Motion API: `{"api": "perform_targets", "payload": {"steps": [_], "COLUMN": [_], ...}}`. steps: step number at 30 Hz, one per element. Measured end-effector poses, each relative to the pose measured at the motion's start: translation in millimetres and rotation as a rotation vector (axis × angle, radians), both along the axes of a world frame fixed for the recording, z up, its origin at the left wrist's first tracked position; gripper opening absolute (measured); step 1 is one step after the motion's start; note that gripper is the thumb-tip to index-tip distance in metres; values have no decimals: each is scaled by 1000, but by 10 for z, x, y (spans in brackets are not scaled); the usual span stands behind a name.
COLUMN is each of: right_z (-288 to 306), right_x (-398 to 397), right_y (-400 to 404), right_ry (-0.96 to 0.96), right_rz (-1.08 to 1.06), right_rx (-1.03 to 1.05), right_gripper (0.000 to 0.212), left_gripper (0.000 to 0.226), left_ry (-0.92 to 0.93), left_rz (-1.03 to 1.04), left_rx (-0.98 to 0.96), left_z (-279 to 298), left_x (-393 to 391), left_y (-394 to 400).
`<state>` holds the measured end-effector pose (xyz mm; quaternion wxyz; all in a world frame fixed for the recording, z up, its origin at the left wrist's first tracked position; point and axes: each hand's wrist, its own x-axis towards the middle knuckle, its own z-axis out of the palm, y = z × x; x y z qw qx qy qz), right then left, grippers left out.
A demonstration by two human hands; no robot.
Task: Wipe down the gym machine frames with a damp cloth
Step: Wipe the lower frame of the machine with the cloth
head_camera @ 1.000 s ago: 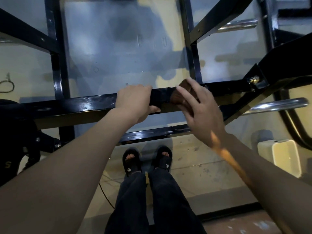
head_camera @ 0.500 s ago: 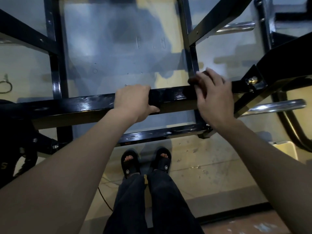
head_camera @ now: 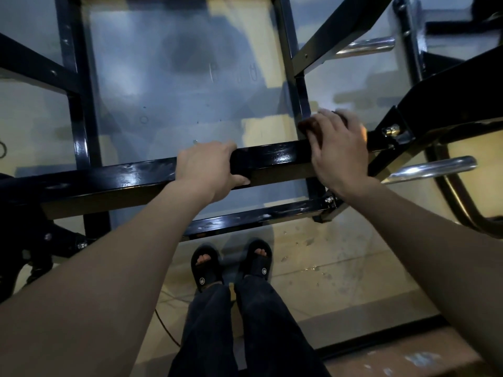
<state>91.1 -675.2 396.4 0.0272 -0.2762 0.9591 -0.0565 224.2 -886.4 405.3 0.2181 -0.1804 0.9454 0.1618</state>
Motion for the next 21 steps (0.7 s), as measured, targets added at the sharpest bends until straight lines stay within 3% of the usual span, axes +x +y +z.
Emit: {"api": "perform_targets", "payload": {"steps": [3, 7, 9, 12, 18, 21], "right_z": [-33, -28, 13, 23, -1, 74], "right_x": [302, 354, 64, -260, 249, 38], "right_y": [-250, 162, 333, 248, 144, 469], "right_ry": [-12, 50, 41, -113, -52, 29], "right_rz": [115, 335, 211, -46, 233, 218], "right_rx": [-37, -23, 53, -79, -102, 111], "right_gripper": [47, 51, 53, 42, 47, 62], "left_gripper": [51, 52, 54, 54, 50, 52], "left_ry": [-16, 8, 13, 8, 23, 39], "left_rz": [15, 20, 13, 16, 57, 42], "left_rx": [2, -2, -7, -24, 4, -18], "left_z": [12, -11, -18, -23, -62, -36], "left_x": [-14, -3, 3, 1, -3, 11], "left_y": [-1, 8, 11, 24, 33, 48]}}
